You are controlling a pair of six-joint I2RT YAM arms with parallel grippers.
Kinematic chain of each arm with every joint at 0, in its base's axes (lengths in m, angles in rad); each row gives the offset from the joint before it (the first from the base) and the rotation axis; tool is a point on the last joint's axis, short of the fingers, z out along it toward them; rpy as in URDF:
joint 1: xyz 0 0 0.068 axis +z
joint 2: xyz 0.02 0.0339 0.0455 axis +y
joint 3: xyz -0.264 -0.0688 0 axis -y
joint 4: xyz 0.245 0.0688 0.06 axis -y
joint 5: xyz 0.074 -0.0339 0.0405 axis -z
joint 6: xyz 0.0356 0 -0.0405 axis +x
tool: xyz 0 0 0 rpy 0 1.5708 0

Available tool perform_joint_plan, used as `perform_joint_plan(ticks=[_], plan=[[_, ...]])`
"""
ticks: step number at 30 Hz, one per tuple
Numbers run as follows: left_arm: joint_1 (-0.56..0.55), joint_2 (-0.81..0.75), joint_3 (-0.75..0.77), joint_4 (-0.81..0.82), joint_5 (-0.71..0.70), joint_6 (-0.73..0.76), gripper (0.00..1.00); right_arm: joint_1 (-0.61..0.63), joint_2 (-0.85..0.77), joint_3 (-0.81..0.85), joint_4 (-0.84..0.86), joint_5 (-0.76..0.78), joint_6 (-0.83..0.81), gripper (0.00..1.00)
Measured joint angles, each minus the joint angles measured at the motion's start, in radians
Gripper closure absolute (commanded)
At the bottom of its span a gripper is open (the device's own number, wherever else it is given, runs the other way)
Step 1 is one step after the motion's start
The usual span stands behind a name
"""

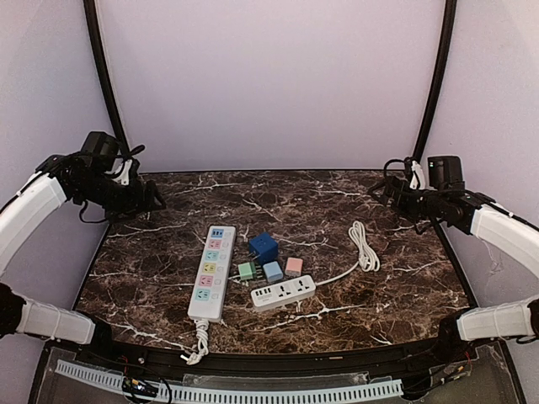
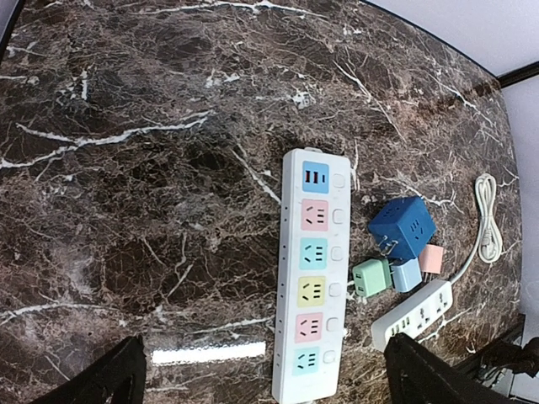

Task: Insert the plug

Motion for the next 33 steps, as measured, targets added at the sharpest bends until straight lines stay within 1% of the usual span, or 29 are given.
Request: perform_joint_plan(ticks=[4,13,19,23,27,29,33], plan=[[-0.051,0.048,0.020,0.008,-0.004,-0.018,0.00,0.000,0.003,0.000,-0.020,0.015,-0.010,0.01],[-0.221,0.201,0.125,0.023,0.013,0.010,0.00,0.000,0.014,-0.024,-0.027,0.008,-0.015,0.01],[-0.289,0.309,0.217,0.041,0.046,0.072,0.00,0.000,-0.015,-0.030,-0.028,-0.021,-0.039,0.01],[-0.333,0.397,0.274,0.047,0.062,0.139,0.00,0.000,-0.031,-0.029,-0.029,-0.048,-0.068,0.01],[-0.396,0.513,0.354,0.042,0.056,0.199,0.00,0.000,-0.032,-0.022,-0.053,-0.066,-0.102,0.01],[-0.430,0.573,0.400,0.040,0.049,0.224,0.03,0.000,-0.033,-0.018,-0.064,-0.071,-0.117,0.01],[-0.482,0.673,0.481,0.028,0.027,0.262,0.04,0.000,-0.050,-0.018,-0.076,-0.086,-0.138,0.01]])
